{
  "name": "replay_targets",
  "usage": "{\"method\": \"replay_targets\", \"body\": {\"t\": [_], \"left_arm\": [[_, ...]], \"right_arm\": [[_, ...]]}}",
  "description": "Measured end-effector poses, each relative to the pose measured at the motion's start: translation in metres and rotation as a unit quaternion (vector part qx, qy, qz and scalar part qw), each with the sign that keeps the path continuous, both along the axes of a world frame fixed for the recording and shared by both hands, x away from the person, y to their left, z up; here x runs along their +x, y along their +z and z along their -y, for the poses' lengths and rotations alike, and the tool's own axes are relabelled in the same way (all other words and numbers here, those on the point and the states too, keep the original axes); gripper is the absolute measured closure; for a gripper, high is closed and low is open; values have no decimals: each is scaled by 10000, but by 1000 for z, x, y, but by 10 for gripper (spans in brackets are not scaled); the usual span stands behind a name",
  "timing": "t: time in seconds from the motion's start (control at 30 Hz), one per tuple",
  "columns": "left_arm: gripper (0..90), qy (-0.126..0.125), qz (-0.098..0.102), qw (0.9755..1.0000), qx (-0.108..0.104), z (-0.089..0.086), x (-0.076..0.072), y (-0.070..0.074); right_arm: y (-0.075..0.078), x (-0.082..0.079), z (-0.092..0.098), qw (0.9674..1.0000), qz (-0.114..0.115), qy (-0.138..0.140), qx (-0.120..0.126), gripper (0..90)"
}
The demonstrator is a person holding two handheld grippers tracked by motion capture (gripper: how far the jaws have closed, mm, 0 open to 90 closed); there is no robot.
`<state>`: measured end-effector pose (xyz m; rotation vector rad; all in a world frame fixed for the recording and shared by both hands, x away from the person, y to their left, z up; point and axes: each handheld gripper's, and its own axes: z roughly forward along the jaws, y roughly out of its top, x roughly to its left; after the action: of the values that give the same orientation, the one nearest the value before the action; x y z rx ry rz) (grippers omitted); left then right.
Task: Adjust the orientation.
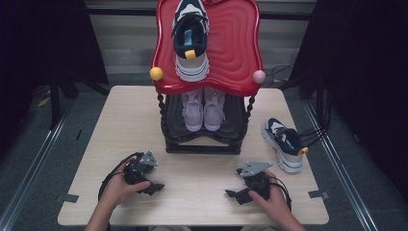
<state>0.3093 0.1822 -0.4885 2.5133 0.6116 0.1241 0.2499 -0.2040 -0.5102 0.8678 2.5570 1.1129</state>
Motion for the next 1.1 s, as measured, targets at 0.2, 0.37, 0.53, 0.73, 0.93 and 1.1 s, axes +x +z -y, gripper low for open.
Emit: {"method": "replay_targets", "body": {"t": [0.2, 0.37, 0.53, 0.73, 0.93, 1.1], "left_arm": [[93, 255, 226, 9986, -393, 0, -7, -8], [32, 281, 393, 9963, -710, -3, -12, -16], [0, 270, 525, 9945, -864, -5, -14, -20], [0, 274, 563, 9938, -921, -6, -15, -21], [0, 276, 561, 9938, -923, -6, -15, -21], [0, 272, 565, 9937, -926, -6, -15, -21]], "right_arm": [[0, 0, 1, 10000, -3, 56, -1, 123], [3, -1, 4, 9998, -69, 142, -132, 127], [10, -1, 11, 9991, -178, 174, -338, 156], [20, 1, 19, 9970, -426, 329, -548, 167], [46, 8, 35, 9921, -508, 481, -1041, 209], [66, 17, 54, 9875, -647, 326, -1400, 209]]}}
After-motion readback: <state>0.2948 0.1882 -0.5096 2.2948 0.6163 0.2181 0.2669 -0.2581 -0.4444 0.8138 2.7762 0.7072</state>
